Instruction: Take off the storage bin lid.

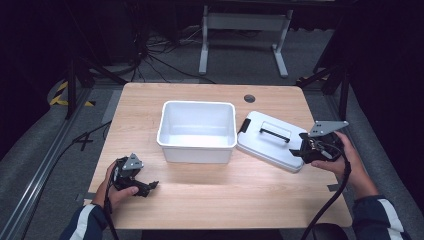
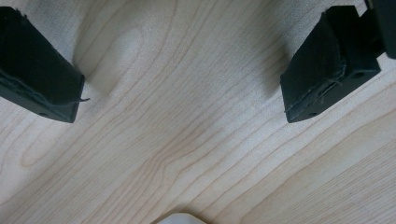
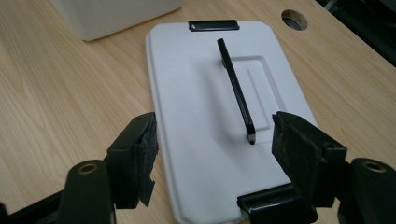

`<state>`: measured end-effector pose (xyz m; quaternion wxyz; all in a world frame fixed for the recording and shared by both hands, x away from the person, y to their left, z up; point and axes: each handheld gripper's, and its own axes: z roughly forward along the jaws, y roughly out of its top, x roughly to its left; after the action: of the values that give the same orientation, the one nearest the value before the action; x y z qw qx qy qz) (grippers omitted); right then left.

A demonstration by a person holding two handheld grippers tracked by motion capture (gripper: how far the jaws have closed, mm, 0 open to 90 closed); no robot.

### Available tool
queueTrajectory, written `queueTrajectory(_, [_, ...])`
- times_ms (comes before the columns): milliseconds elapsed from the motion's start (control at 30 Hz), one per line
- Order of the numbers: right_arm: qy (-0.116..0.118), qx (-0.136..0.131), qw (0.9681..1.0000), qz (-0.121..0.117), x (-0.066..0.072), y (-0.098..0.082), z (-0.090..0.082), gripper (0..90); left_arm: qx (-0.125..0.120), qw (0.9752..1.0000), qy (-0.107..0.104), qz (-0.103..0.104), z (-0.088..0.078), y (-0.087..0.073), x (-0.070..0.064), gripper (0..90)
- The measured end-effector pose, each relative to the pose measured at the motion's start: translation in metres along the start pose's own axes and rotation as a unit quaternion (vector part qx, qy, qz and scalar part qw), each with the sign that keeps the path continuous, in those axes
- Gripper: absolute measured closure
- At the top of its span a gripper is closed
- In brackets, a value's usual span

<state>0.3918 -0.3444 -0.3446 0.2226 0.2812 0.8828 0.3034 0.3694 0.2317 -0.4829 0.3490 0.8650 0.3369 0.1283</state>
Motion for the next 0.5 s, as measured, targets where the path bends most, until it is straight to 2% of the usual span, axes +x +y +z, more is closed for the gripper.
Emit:
queueTrajectory(67, [-0.005,-0.006,1.0000,0.003,0.002,-0.003,-0.002,31.6,0.000,1.0000,0.000,0.000,0.000,0.000,0.000,0.1])
queueTrajectory(133, [-0.003,-0.002,1.0000,0.008,0.004,-0.008,-0.001,30.9,0.000,1.0000,0.000,0.000,0.000,0.000,0.000,0.2])
queueTrajectory(233, [-0.011,0.007,0.9998,0.012,0.008,-0.015,0.002,29.7,0.000,1.0000,0.000,0.000,0.000,0.000,0.000,0.1])
queueTrajectory(500, [-0.013,-0.010,0.9995,0.029,0.018,-0.034,0.008,29.9,0.001,1.0000,0.000,0.001,0.000,0.000,0.000,0.1])
